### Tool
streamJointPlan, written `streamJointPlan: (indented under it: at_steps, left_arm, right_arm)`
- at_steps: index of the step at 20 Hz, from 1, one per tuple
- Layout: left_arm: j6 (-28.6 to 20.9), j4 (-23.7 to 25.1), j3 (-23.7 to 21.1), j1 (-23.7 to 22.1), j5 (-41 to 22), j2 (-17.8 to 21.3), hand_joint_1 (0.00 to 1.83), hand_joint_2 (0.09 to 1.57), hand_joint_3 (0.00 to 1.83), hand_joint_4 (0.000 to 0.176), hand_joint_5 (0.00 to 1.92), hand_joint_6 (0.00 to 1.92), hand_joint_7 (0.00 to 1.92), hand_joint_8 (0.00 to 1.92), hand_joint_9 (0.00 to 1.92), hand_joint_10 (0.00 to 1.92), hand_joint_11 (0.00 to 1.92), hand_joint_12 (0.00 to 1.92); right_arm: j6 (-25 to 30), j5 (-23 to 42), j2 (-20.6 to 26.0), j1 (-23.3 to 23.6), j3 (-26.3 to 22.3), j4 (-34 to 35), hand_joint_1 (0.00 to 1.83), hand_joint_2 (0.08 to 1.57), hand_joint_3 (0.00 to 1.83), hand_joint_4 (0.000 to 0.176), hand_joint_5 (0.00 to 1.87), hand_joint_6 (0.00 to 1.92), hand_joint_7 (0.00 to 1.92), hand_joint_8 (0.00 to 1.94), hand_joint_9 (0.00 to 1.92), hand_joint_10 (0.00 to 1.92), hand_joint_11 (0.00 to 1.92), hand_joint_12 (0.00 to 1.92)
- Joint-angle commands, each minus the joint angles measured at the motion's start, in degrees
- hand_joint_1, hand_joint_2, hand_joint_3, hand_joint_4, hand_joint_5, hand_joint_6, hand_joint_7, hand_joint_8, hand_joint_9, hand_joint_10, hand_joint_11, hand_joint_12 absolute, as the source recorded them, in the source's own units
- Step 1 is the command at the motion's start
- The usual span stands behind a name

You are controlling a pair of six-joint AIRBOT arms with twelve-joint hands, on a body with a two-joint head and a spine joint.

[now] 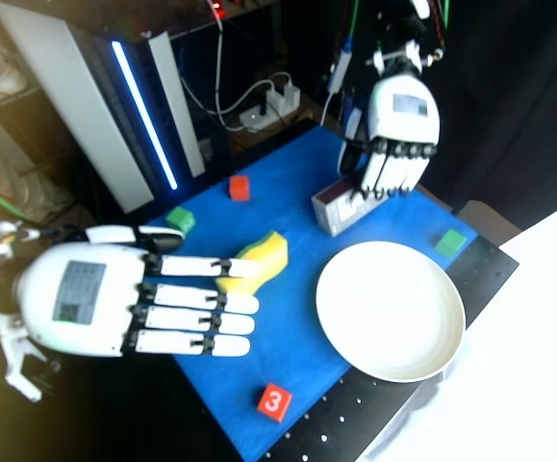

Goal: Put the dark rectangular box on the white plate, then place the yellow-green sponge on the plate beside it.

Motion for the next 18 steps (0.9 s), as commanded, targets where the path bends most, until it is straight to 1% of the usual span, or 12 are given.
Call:
streamJointPlan:
  at_steps: [1,3,4,6,8,9,10,13,14,15,17,18]
  left_arm:
    - [2.4,-3.0,0.2,-1.0,-5.0,-0.3,1.27,1.08,0.00,0.000,0.97,0.87,1.16,0.84,1.15,0.62,0.87,1.31]
    - [9.7,-8.6,1.2,-2.8,-4.0,-1.6,1.26,1.08,0.00,0.000,0.98,0.88,1.15,0.84,1.20,0.49,0.93,1.25]
    - [14.3,-11.9,1.9,-3.4,-3.2,-2.9,1.36,1.07,0.02,0.000,0.96,0.88,1.10,0.79,1.07,0.95,0.87,1.25]
    - [21.5,-18.5,4.7,-3.7,-2.0,-6.6,1.26,1.07,0.00,0.000,0.98,0.89,1.18,0.74,1.17,0.51,0.88,1.25]
    - [22.1,-20.2,8.1,-3.8,-0.7,-9.9,1.26,1.07,0.00,0.000,0.96,0.96,1.20,0.69,1.26,0.35,0.90,1.21]
    - [22.9,-22.6,10.8,-3.8,-0.1,-12.5,1.37,1.06,0.00,0.000,0.95,0.92,1.18,0.60,1.15,0.82,0.93,1.11]
    - [24.5,-24.8,12.4,-3.8,0.2,-14.1,1.29,1.04,0.00,0.000,1.04,0.78,1.22,0.65,1.16,0.61,0.90,1.16]
    - [27.1,-27.5,17.2,-4.7,2.5,-18.8,1.25,1.09,0.00,0.000,0.93,0.92,1.12,0.90,1.16,0.34,0.83,1.16]
    - [27.2,-27.6,18.7,-5.0,3.4,-20.1,1.03,1.01,0.00,0.000,0.72,0.33,0.80,0.41,0.95,0.21,0.64,1.04]
    - [27.2,-27.6,19.5,-5.1,3.9,-20.7,0.94,0.98,0.00,0.000,0.63,0.10,0.66,0.14,0.80,0.08,0.52,0.96]
    - [27.3,-27.7,20.7,-5.4,4.9,-21.5,0.80,0.92,0.00,0.090,0.43,0.00,0.39,0.01,0.49,0.00,0.27,0.80]
    - [27.4,-27.7,20.9,-5.7,5.3,-21.6,0.78,0.91,0.00,0.116,0.39,0.00,0.38,0.00,0.46,0.00,0.25,0.79]
  right_arm:
    - [0.3,5.9,-0.1,0.6,0.3,2.9,0.55,1.05,0.00,0.157,0.18,0.01,0.13,0.01,0.04,0.00,0.00,0.00]
    - [0.3,5.9,-0.3,0.6,0.3,3.0,0.58,1.06,0.01,0.138,0.19,0.01,0.14,0.01,0.04,0.00,0.00,0.00]
    - [0.3,5.9,-0.4,0.6,0.3,3.0,0.54,1.04,0.00,0.161,0.18,0.00,0.13,0.00,0.02,0.00,0.00,0.00]
    - [0.3,5.9,-0.7,0.6,0.6,3.0,0.50,1.02,0.00,0.142,0.18,0.00,0.12,0.00,0.03,0.01,0.01,0.00]
    - [0.3,5.9,-1.1,0.6,0.9,3.0,0.50,1.01,0.00,0.109,0.19,0.00,0.13,0.00,0.06,0.01,0.04,0.02]
    - [0.3,5.9,-1.4,0.6,1.2,2.9,0.49,1.01,0.00,0.111,0.18,0.00,0.13,0.00,0.06,0.01,0.04,0.02]
    - [0.3,5.9,-1.7,0.6,1.4,2.9,0.50,1.02,0.00,0.115,0.18,0.00,0.14,0.00,0.07,0.01,0.04,0.02]
    - [0.4,5.9,-2.2,0.6,1.8,2.9,0.47,1.00,0.00,0.140,0.18,0.00,0.14,0.00,0.09,0.01,0.08,0.04]
    - [0.4,5.9,-2.3,0.6,1.9,2.9,0.49,1.01,0.00,0.134,0.18,0.00,0.14,0.00,0.08,0.01,0.06,0.04]
    - [0.4,5.9,-2.4,0.6,1.9,2.9,0.50,1.01,0.00,0.126,0.18,0.00,0.14,0.00,0.07,0.00,0.04,0.03]
    - [0.4,5.9,-2.4,0.6,2.0,2.9,0.54,1.03,0.00,0.125,0.19,0.00,0.12,0.00,0.03,0.00,0.00,0.00]
    - [0.4,5.9,-2.4,0.6,2.0,2.9,0.55,1.03,0.00,0.129,0.19,0.00,0.13,0.00,0.03,0.00,0.00,0.00]
